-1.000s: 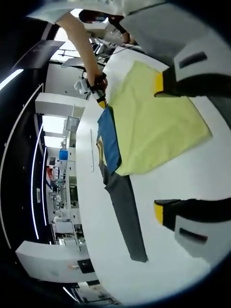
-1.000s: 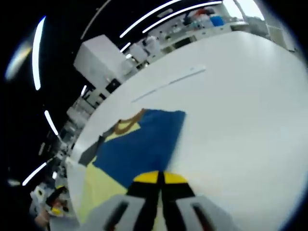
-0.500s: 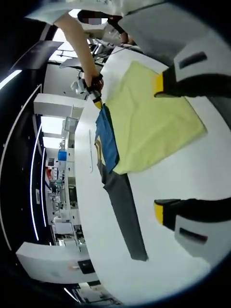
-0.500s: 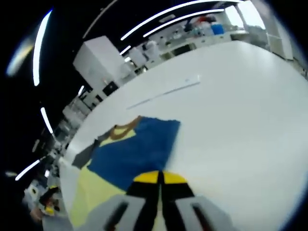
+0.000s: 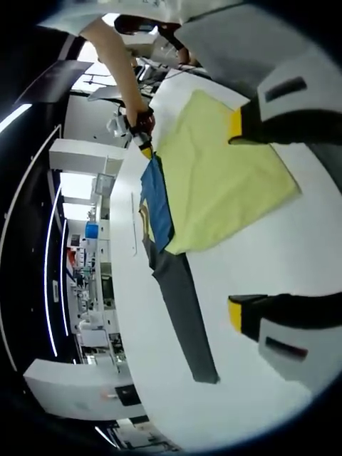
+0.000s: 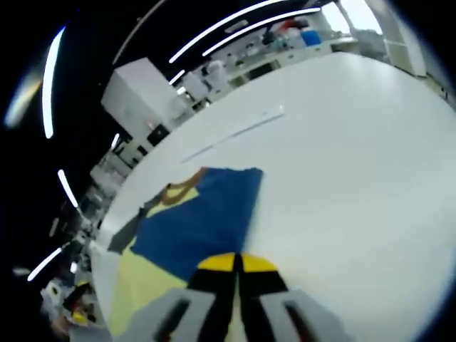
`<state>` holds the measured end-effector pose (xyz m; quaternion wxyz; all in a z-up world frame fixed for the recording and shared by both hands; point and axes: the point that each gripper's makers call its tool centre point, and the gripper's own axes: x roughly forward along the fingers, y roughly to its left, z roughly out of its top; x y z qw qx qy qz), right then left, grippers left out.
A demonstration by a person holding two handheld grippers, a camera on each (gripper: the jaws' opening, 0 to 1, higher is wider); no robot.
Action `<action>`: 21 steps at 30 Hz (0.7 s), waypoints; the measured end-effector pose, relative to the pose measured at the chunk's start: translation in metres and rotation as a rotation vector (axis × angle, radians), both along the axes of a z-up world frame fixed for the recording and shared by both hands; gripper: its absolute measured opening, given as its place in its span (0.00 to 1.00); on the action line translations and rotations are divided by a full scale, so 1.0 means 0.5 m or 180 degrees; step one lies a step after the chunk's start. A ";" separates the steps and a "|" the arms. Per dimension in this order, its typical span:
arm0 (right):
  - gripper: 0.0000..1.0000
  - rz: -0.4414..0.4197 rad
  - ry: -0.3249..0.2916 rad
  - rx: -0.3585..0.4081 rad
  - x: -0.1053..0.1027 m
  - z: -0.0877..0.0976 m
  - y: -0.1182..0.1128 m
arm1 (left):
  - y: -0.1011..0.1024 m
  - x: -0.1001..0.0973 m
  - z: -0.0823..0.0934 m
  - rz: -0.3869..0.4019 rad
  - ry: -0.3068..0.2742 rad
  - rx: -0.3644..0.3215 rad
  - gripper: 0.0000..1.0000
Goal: Fold the garment on the visible template until the final outline fits inside the template.
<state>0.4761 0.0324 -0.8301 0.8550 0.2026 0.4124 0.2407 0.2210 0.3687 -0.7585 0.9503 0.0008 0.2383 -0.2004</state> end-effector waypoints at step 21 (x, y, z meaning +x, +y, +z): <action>0.30 0.0451 -0.0365 0.0086 -0.045 0.036 0.002 | -0.006 -0.002 -0.001 -0.0042 0.0012 -0.0019 0.82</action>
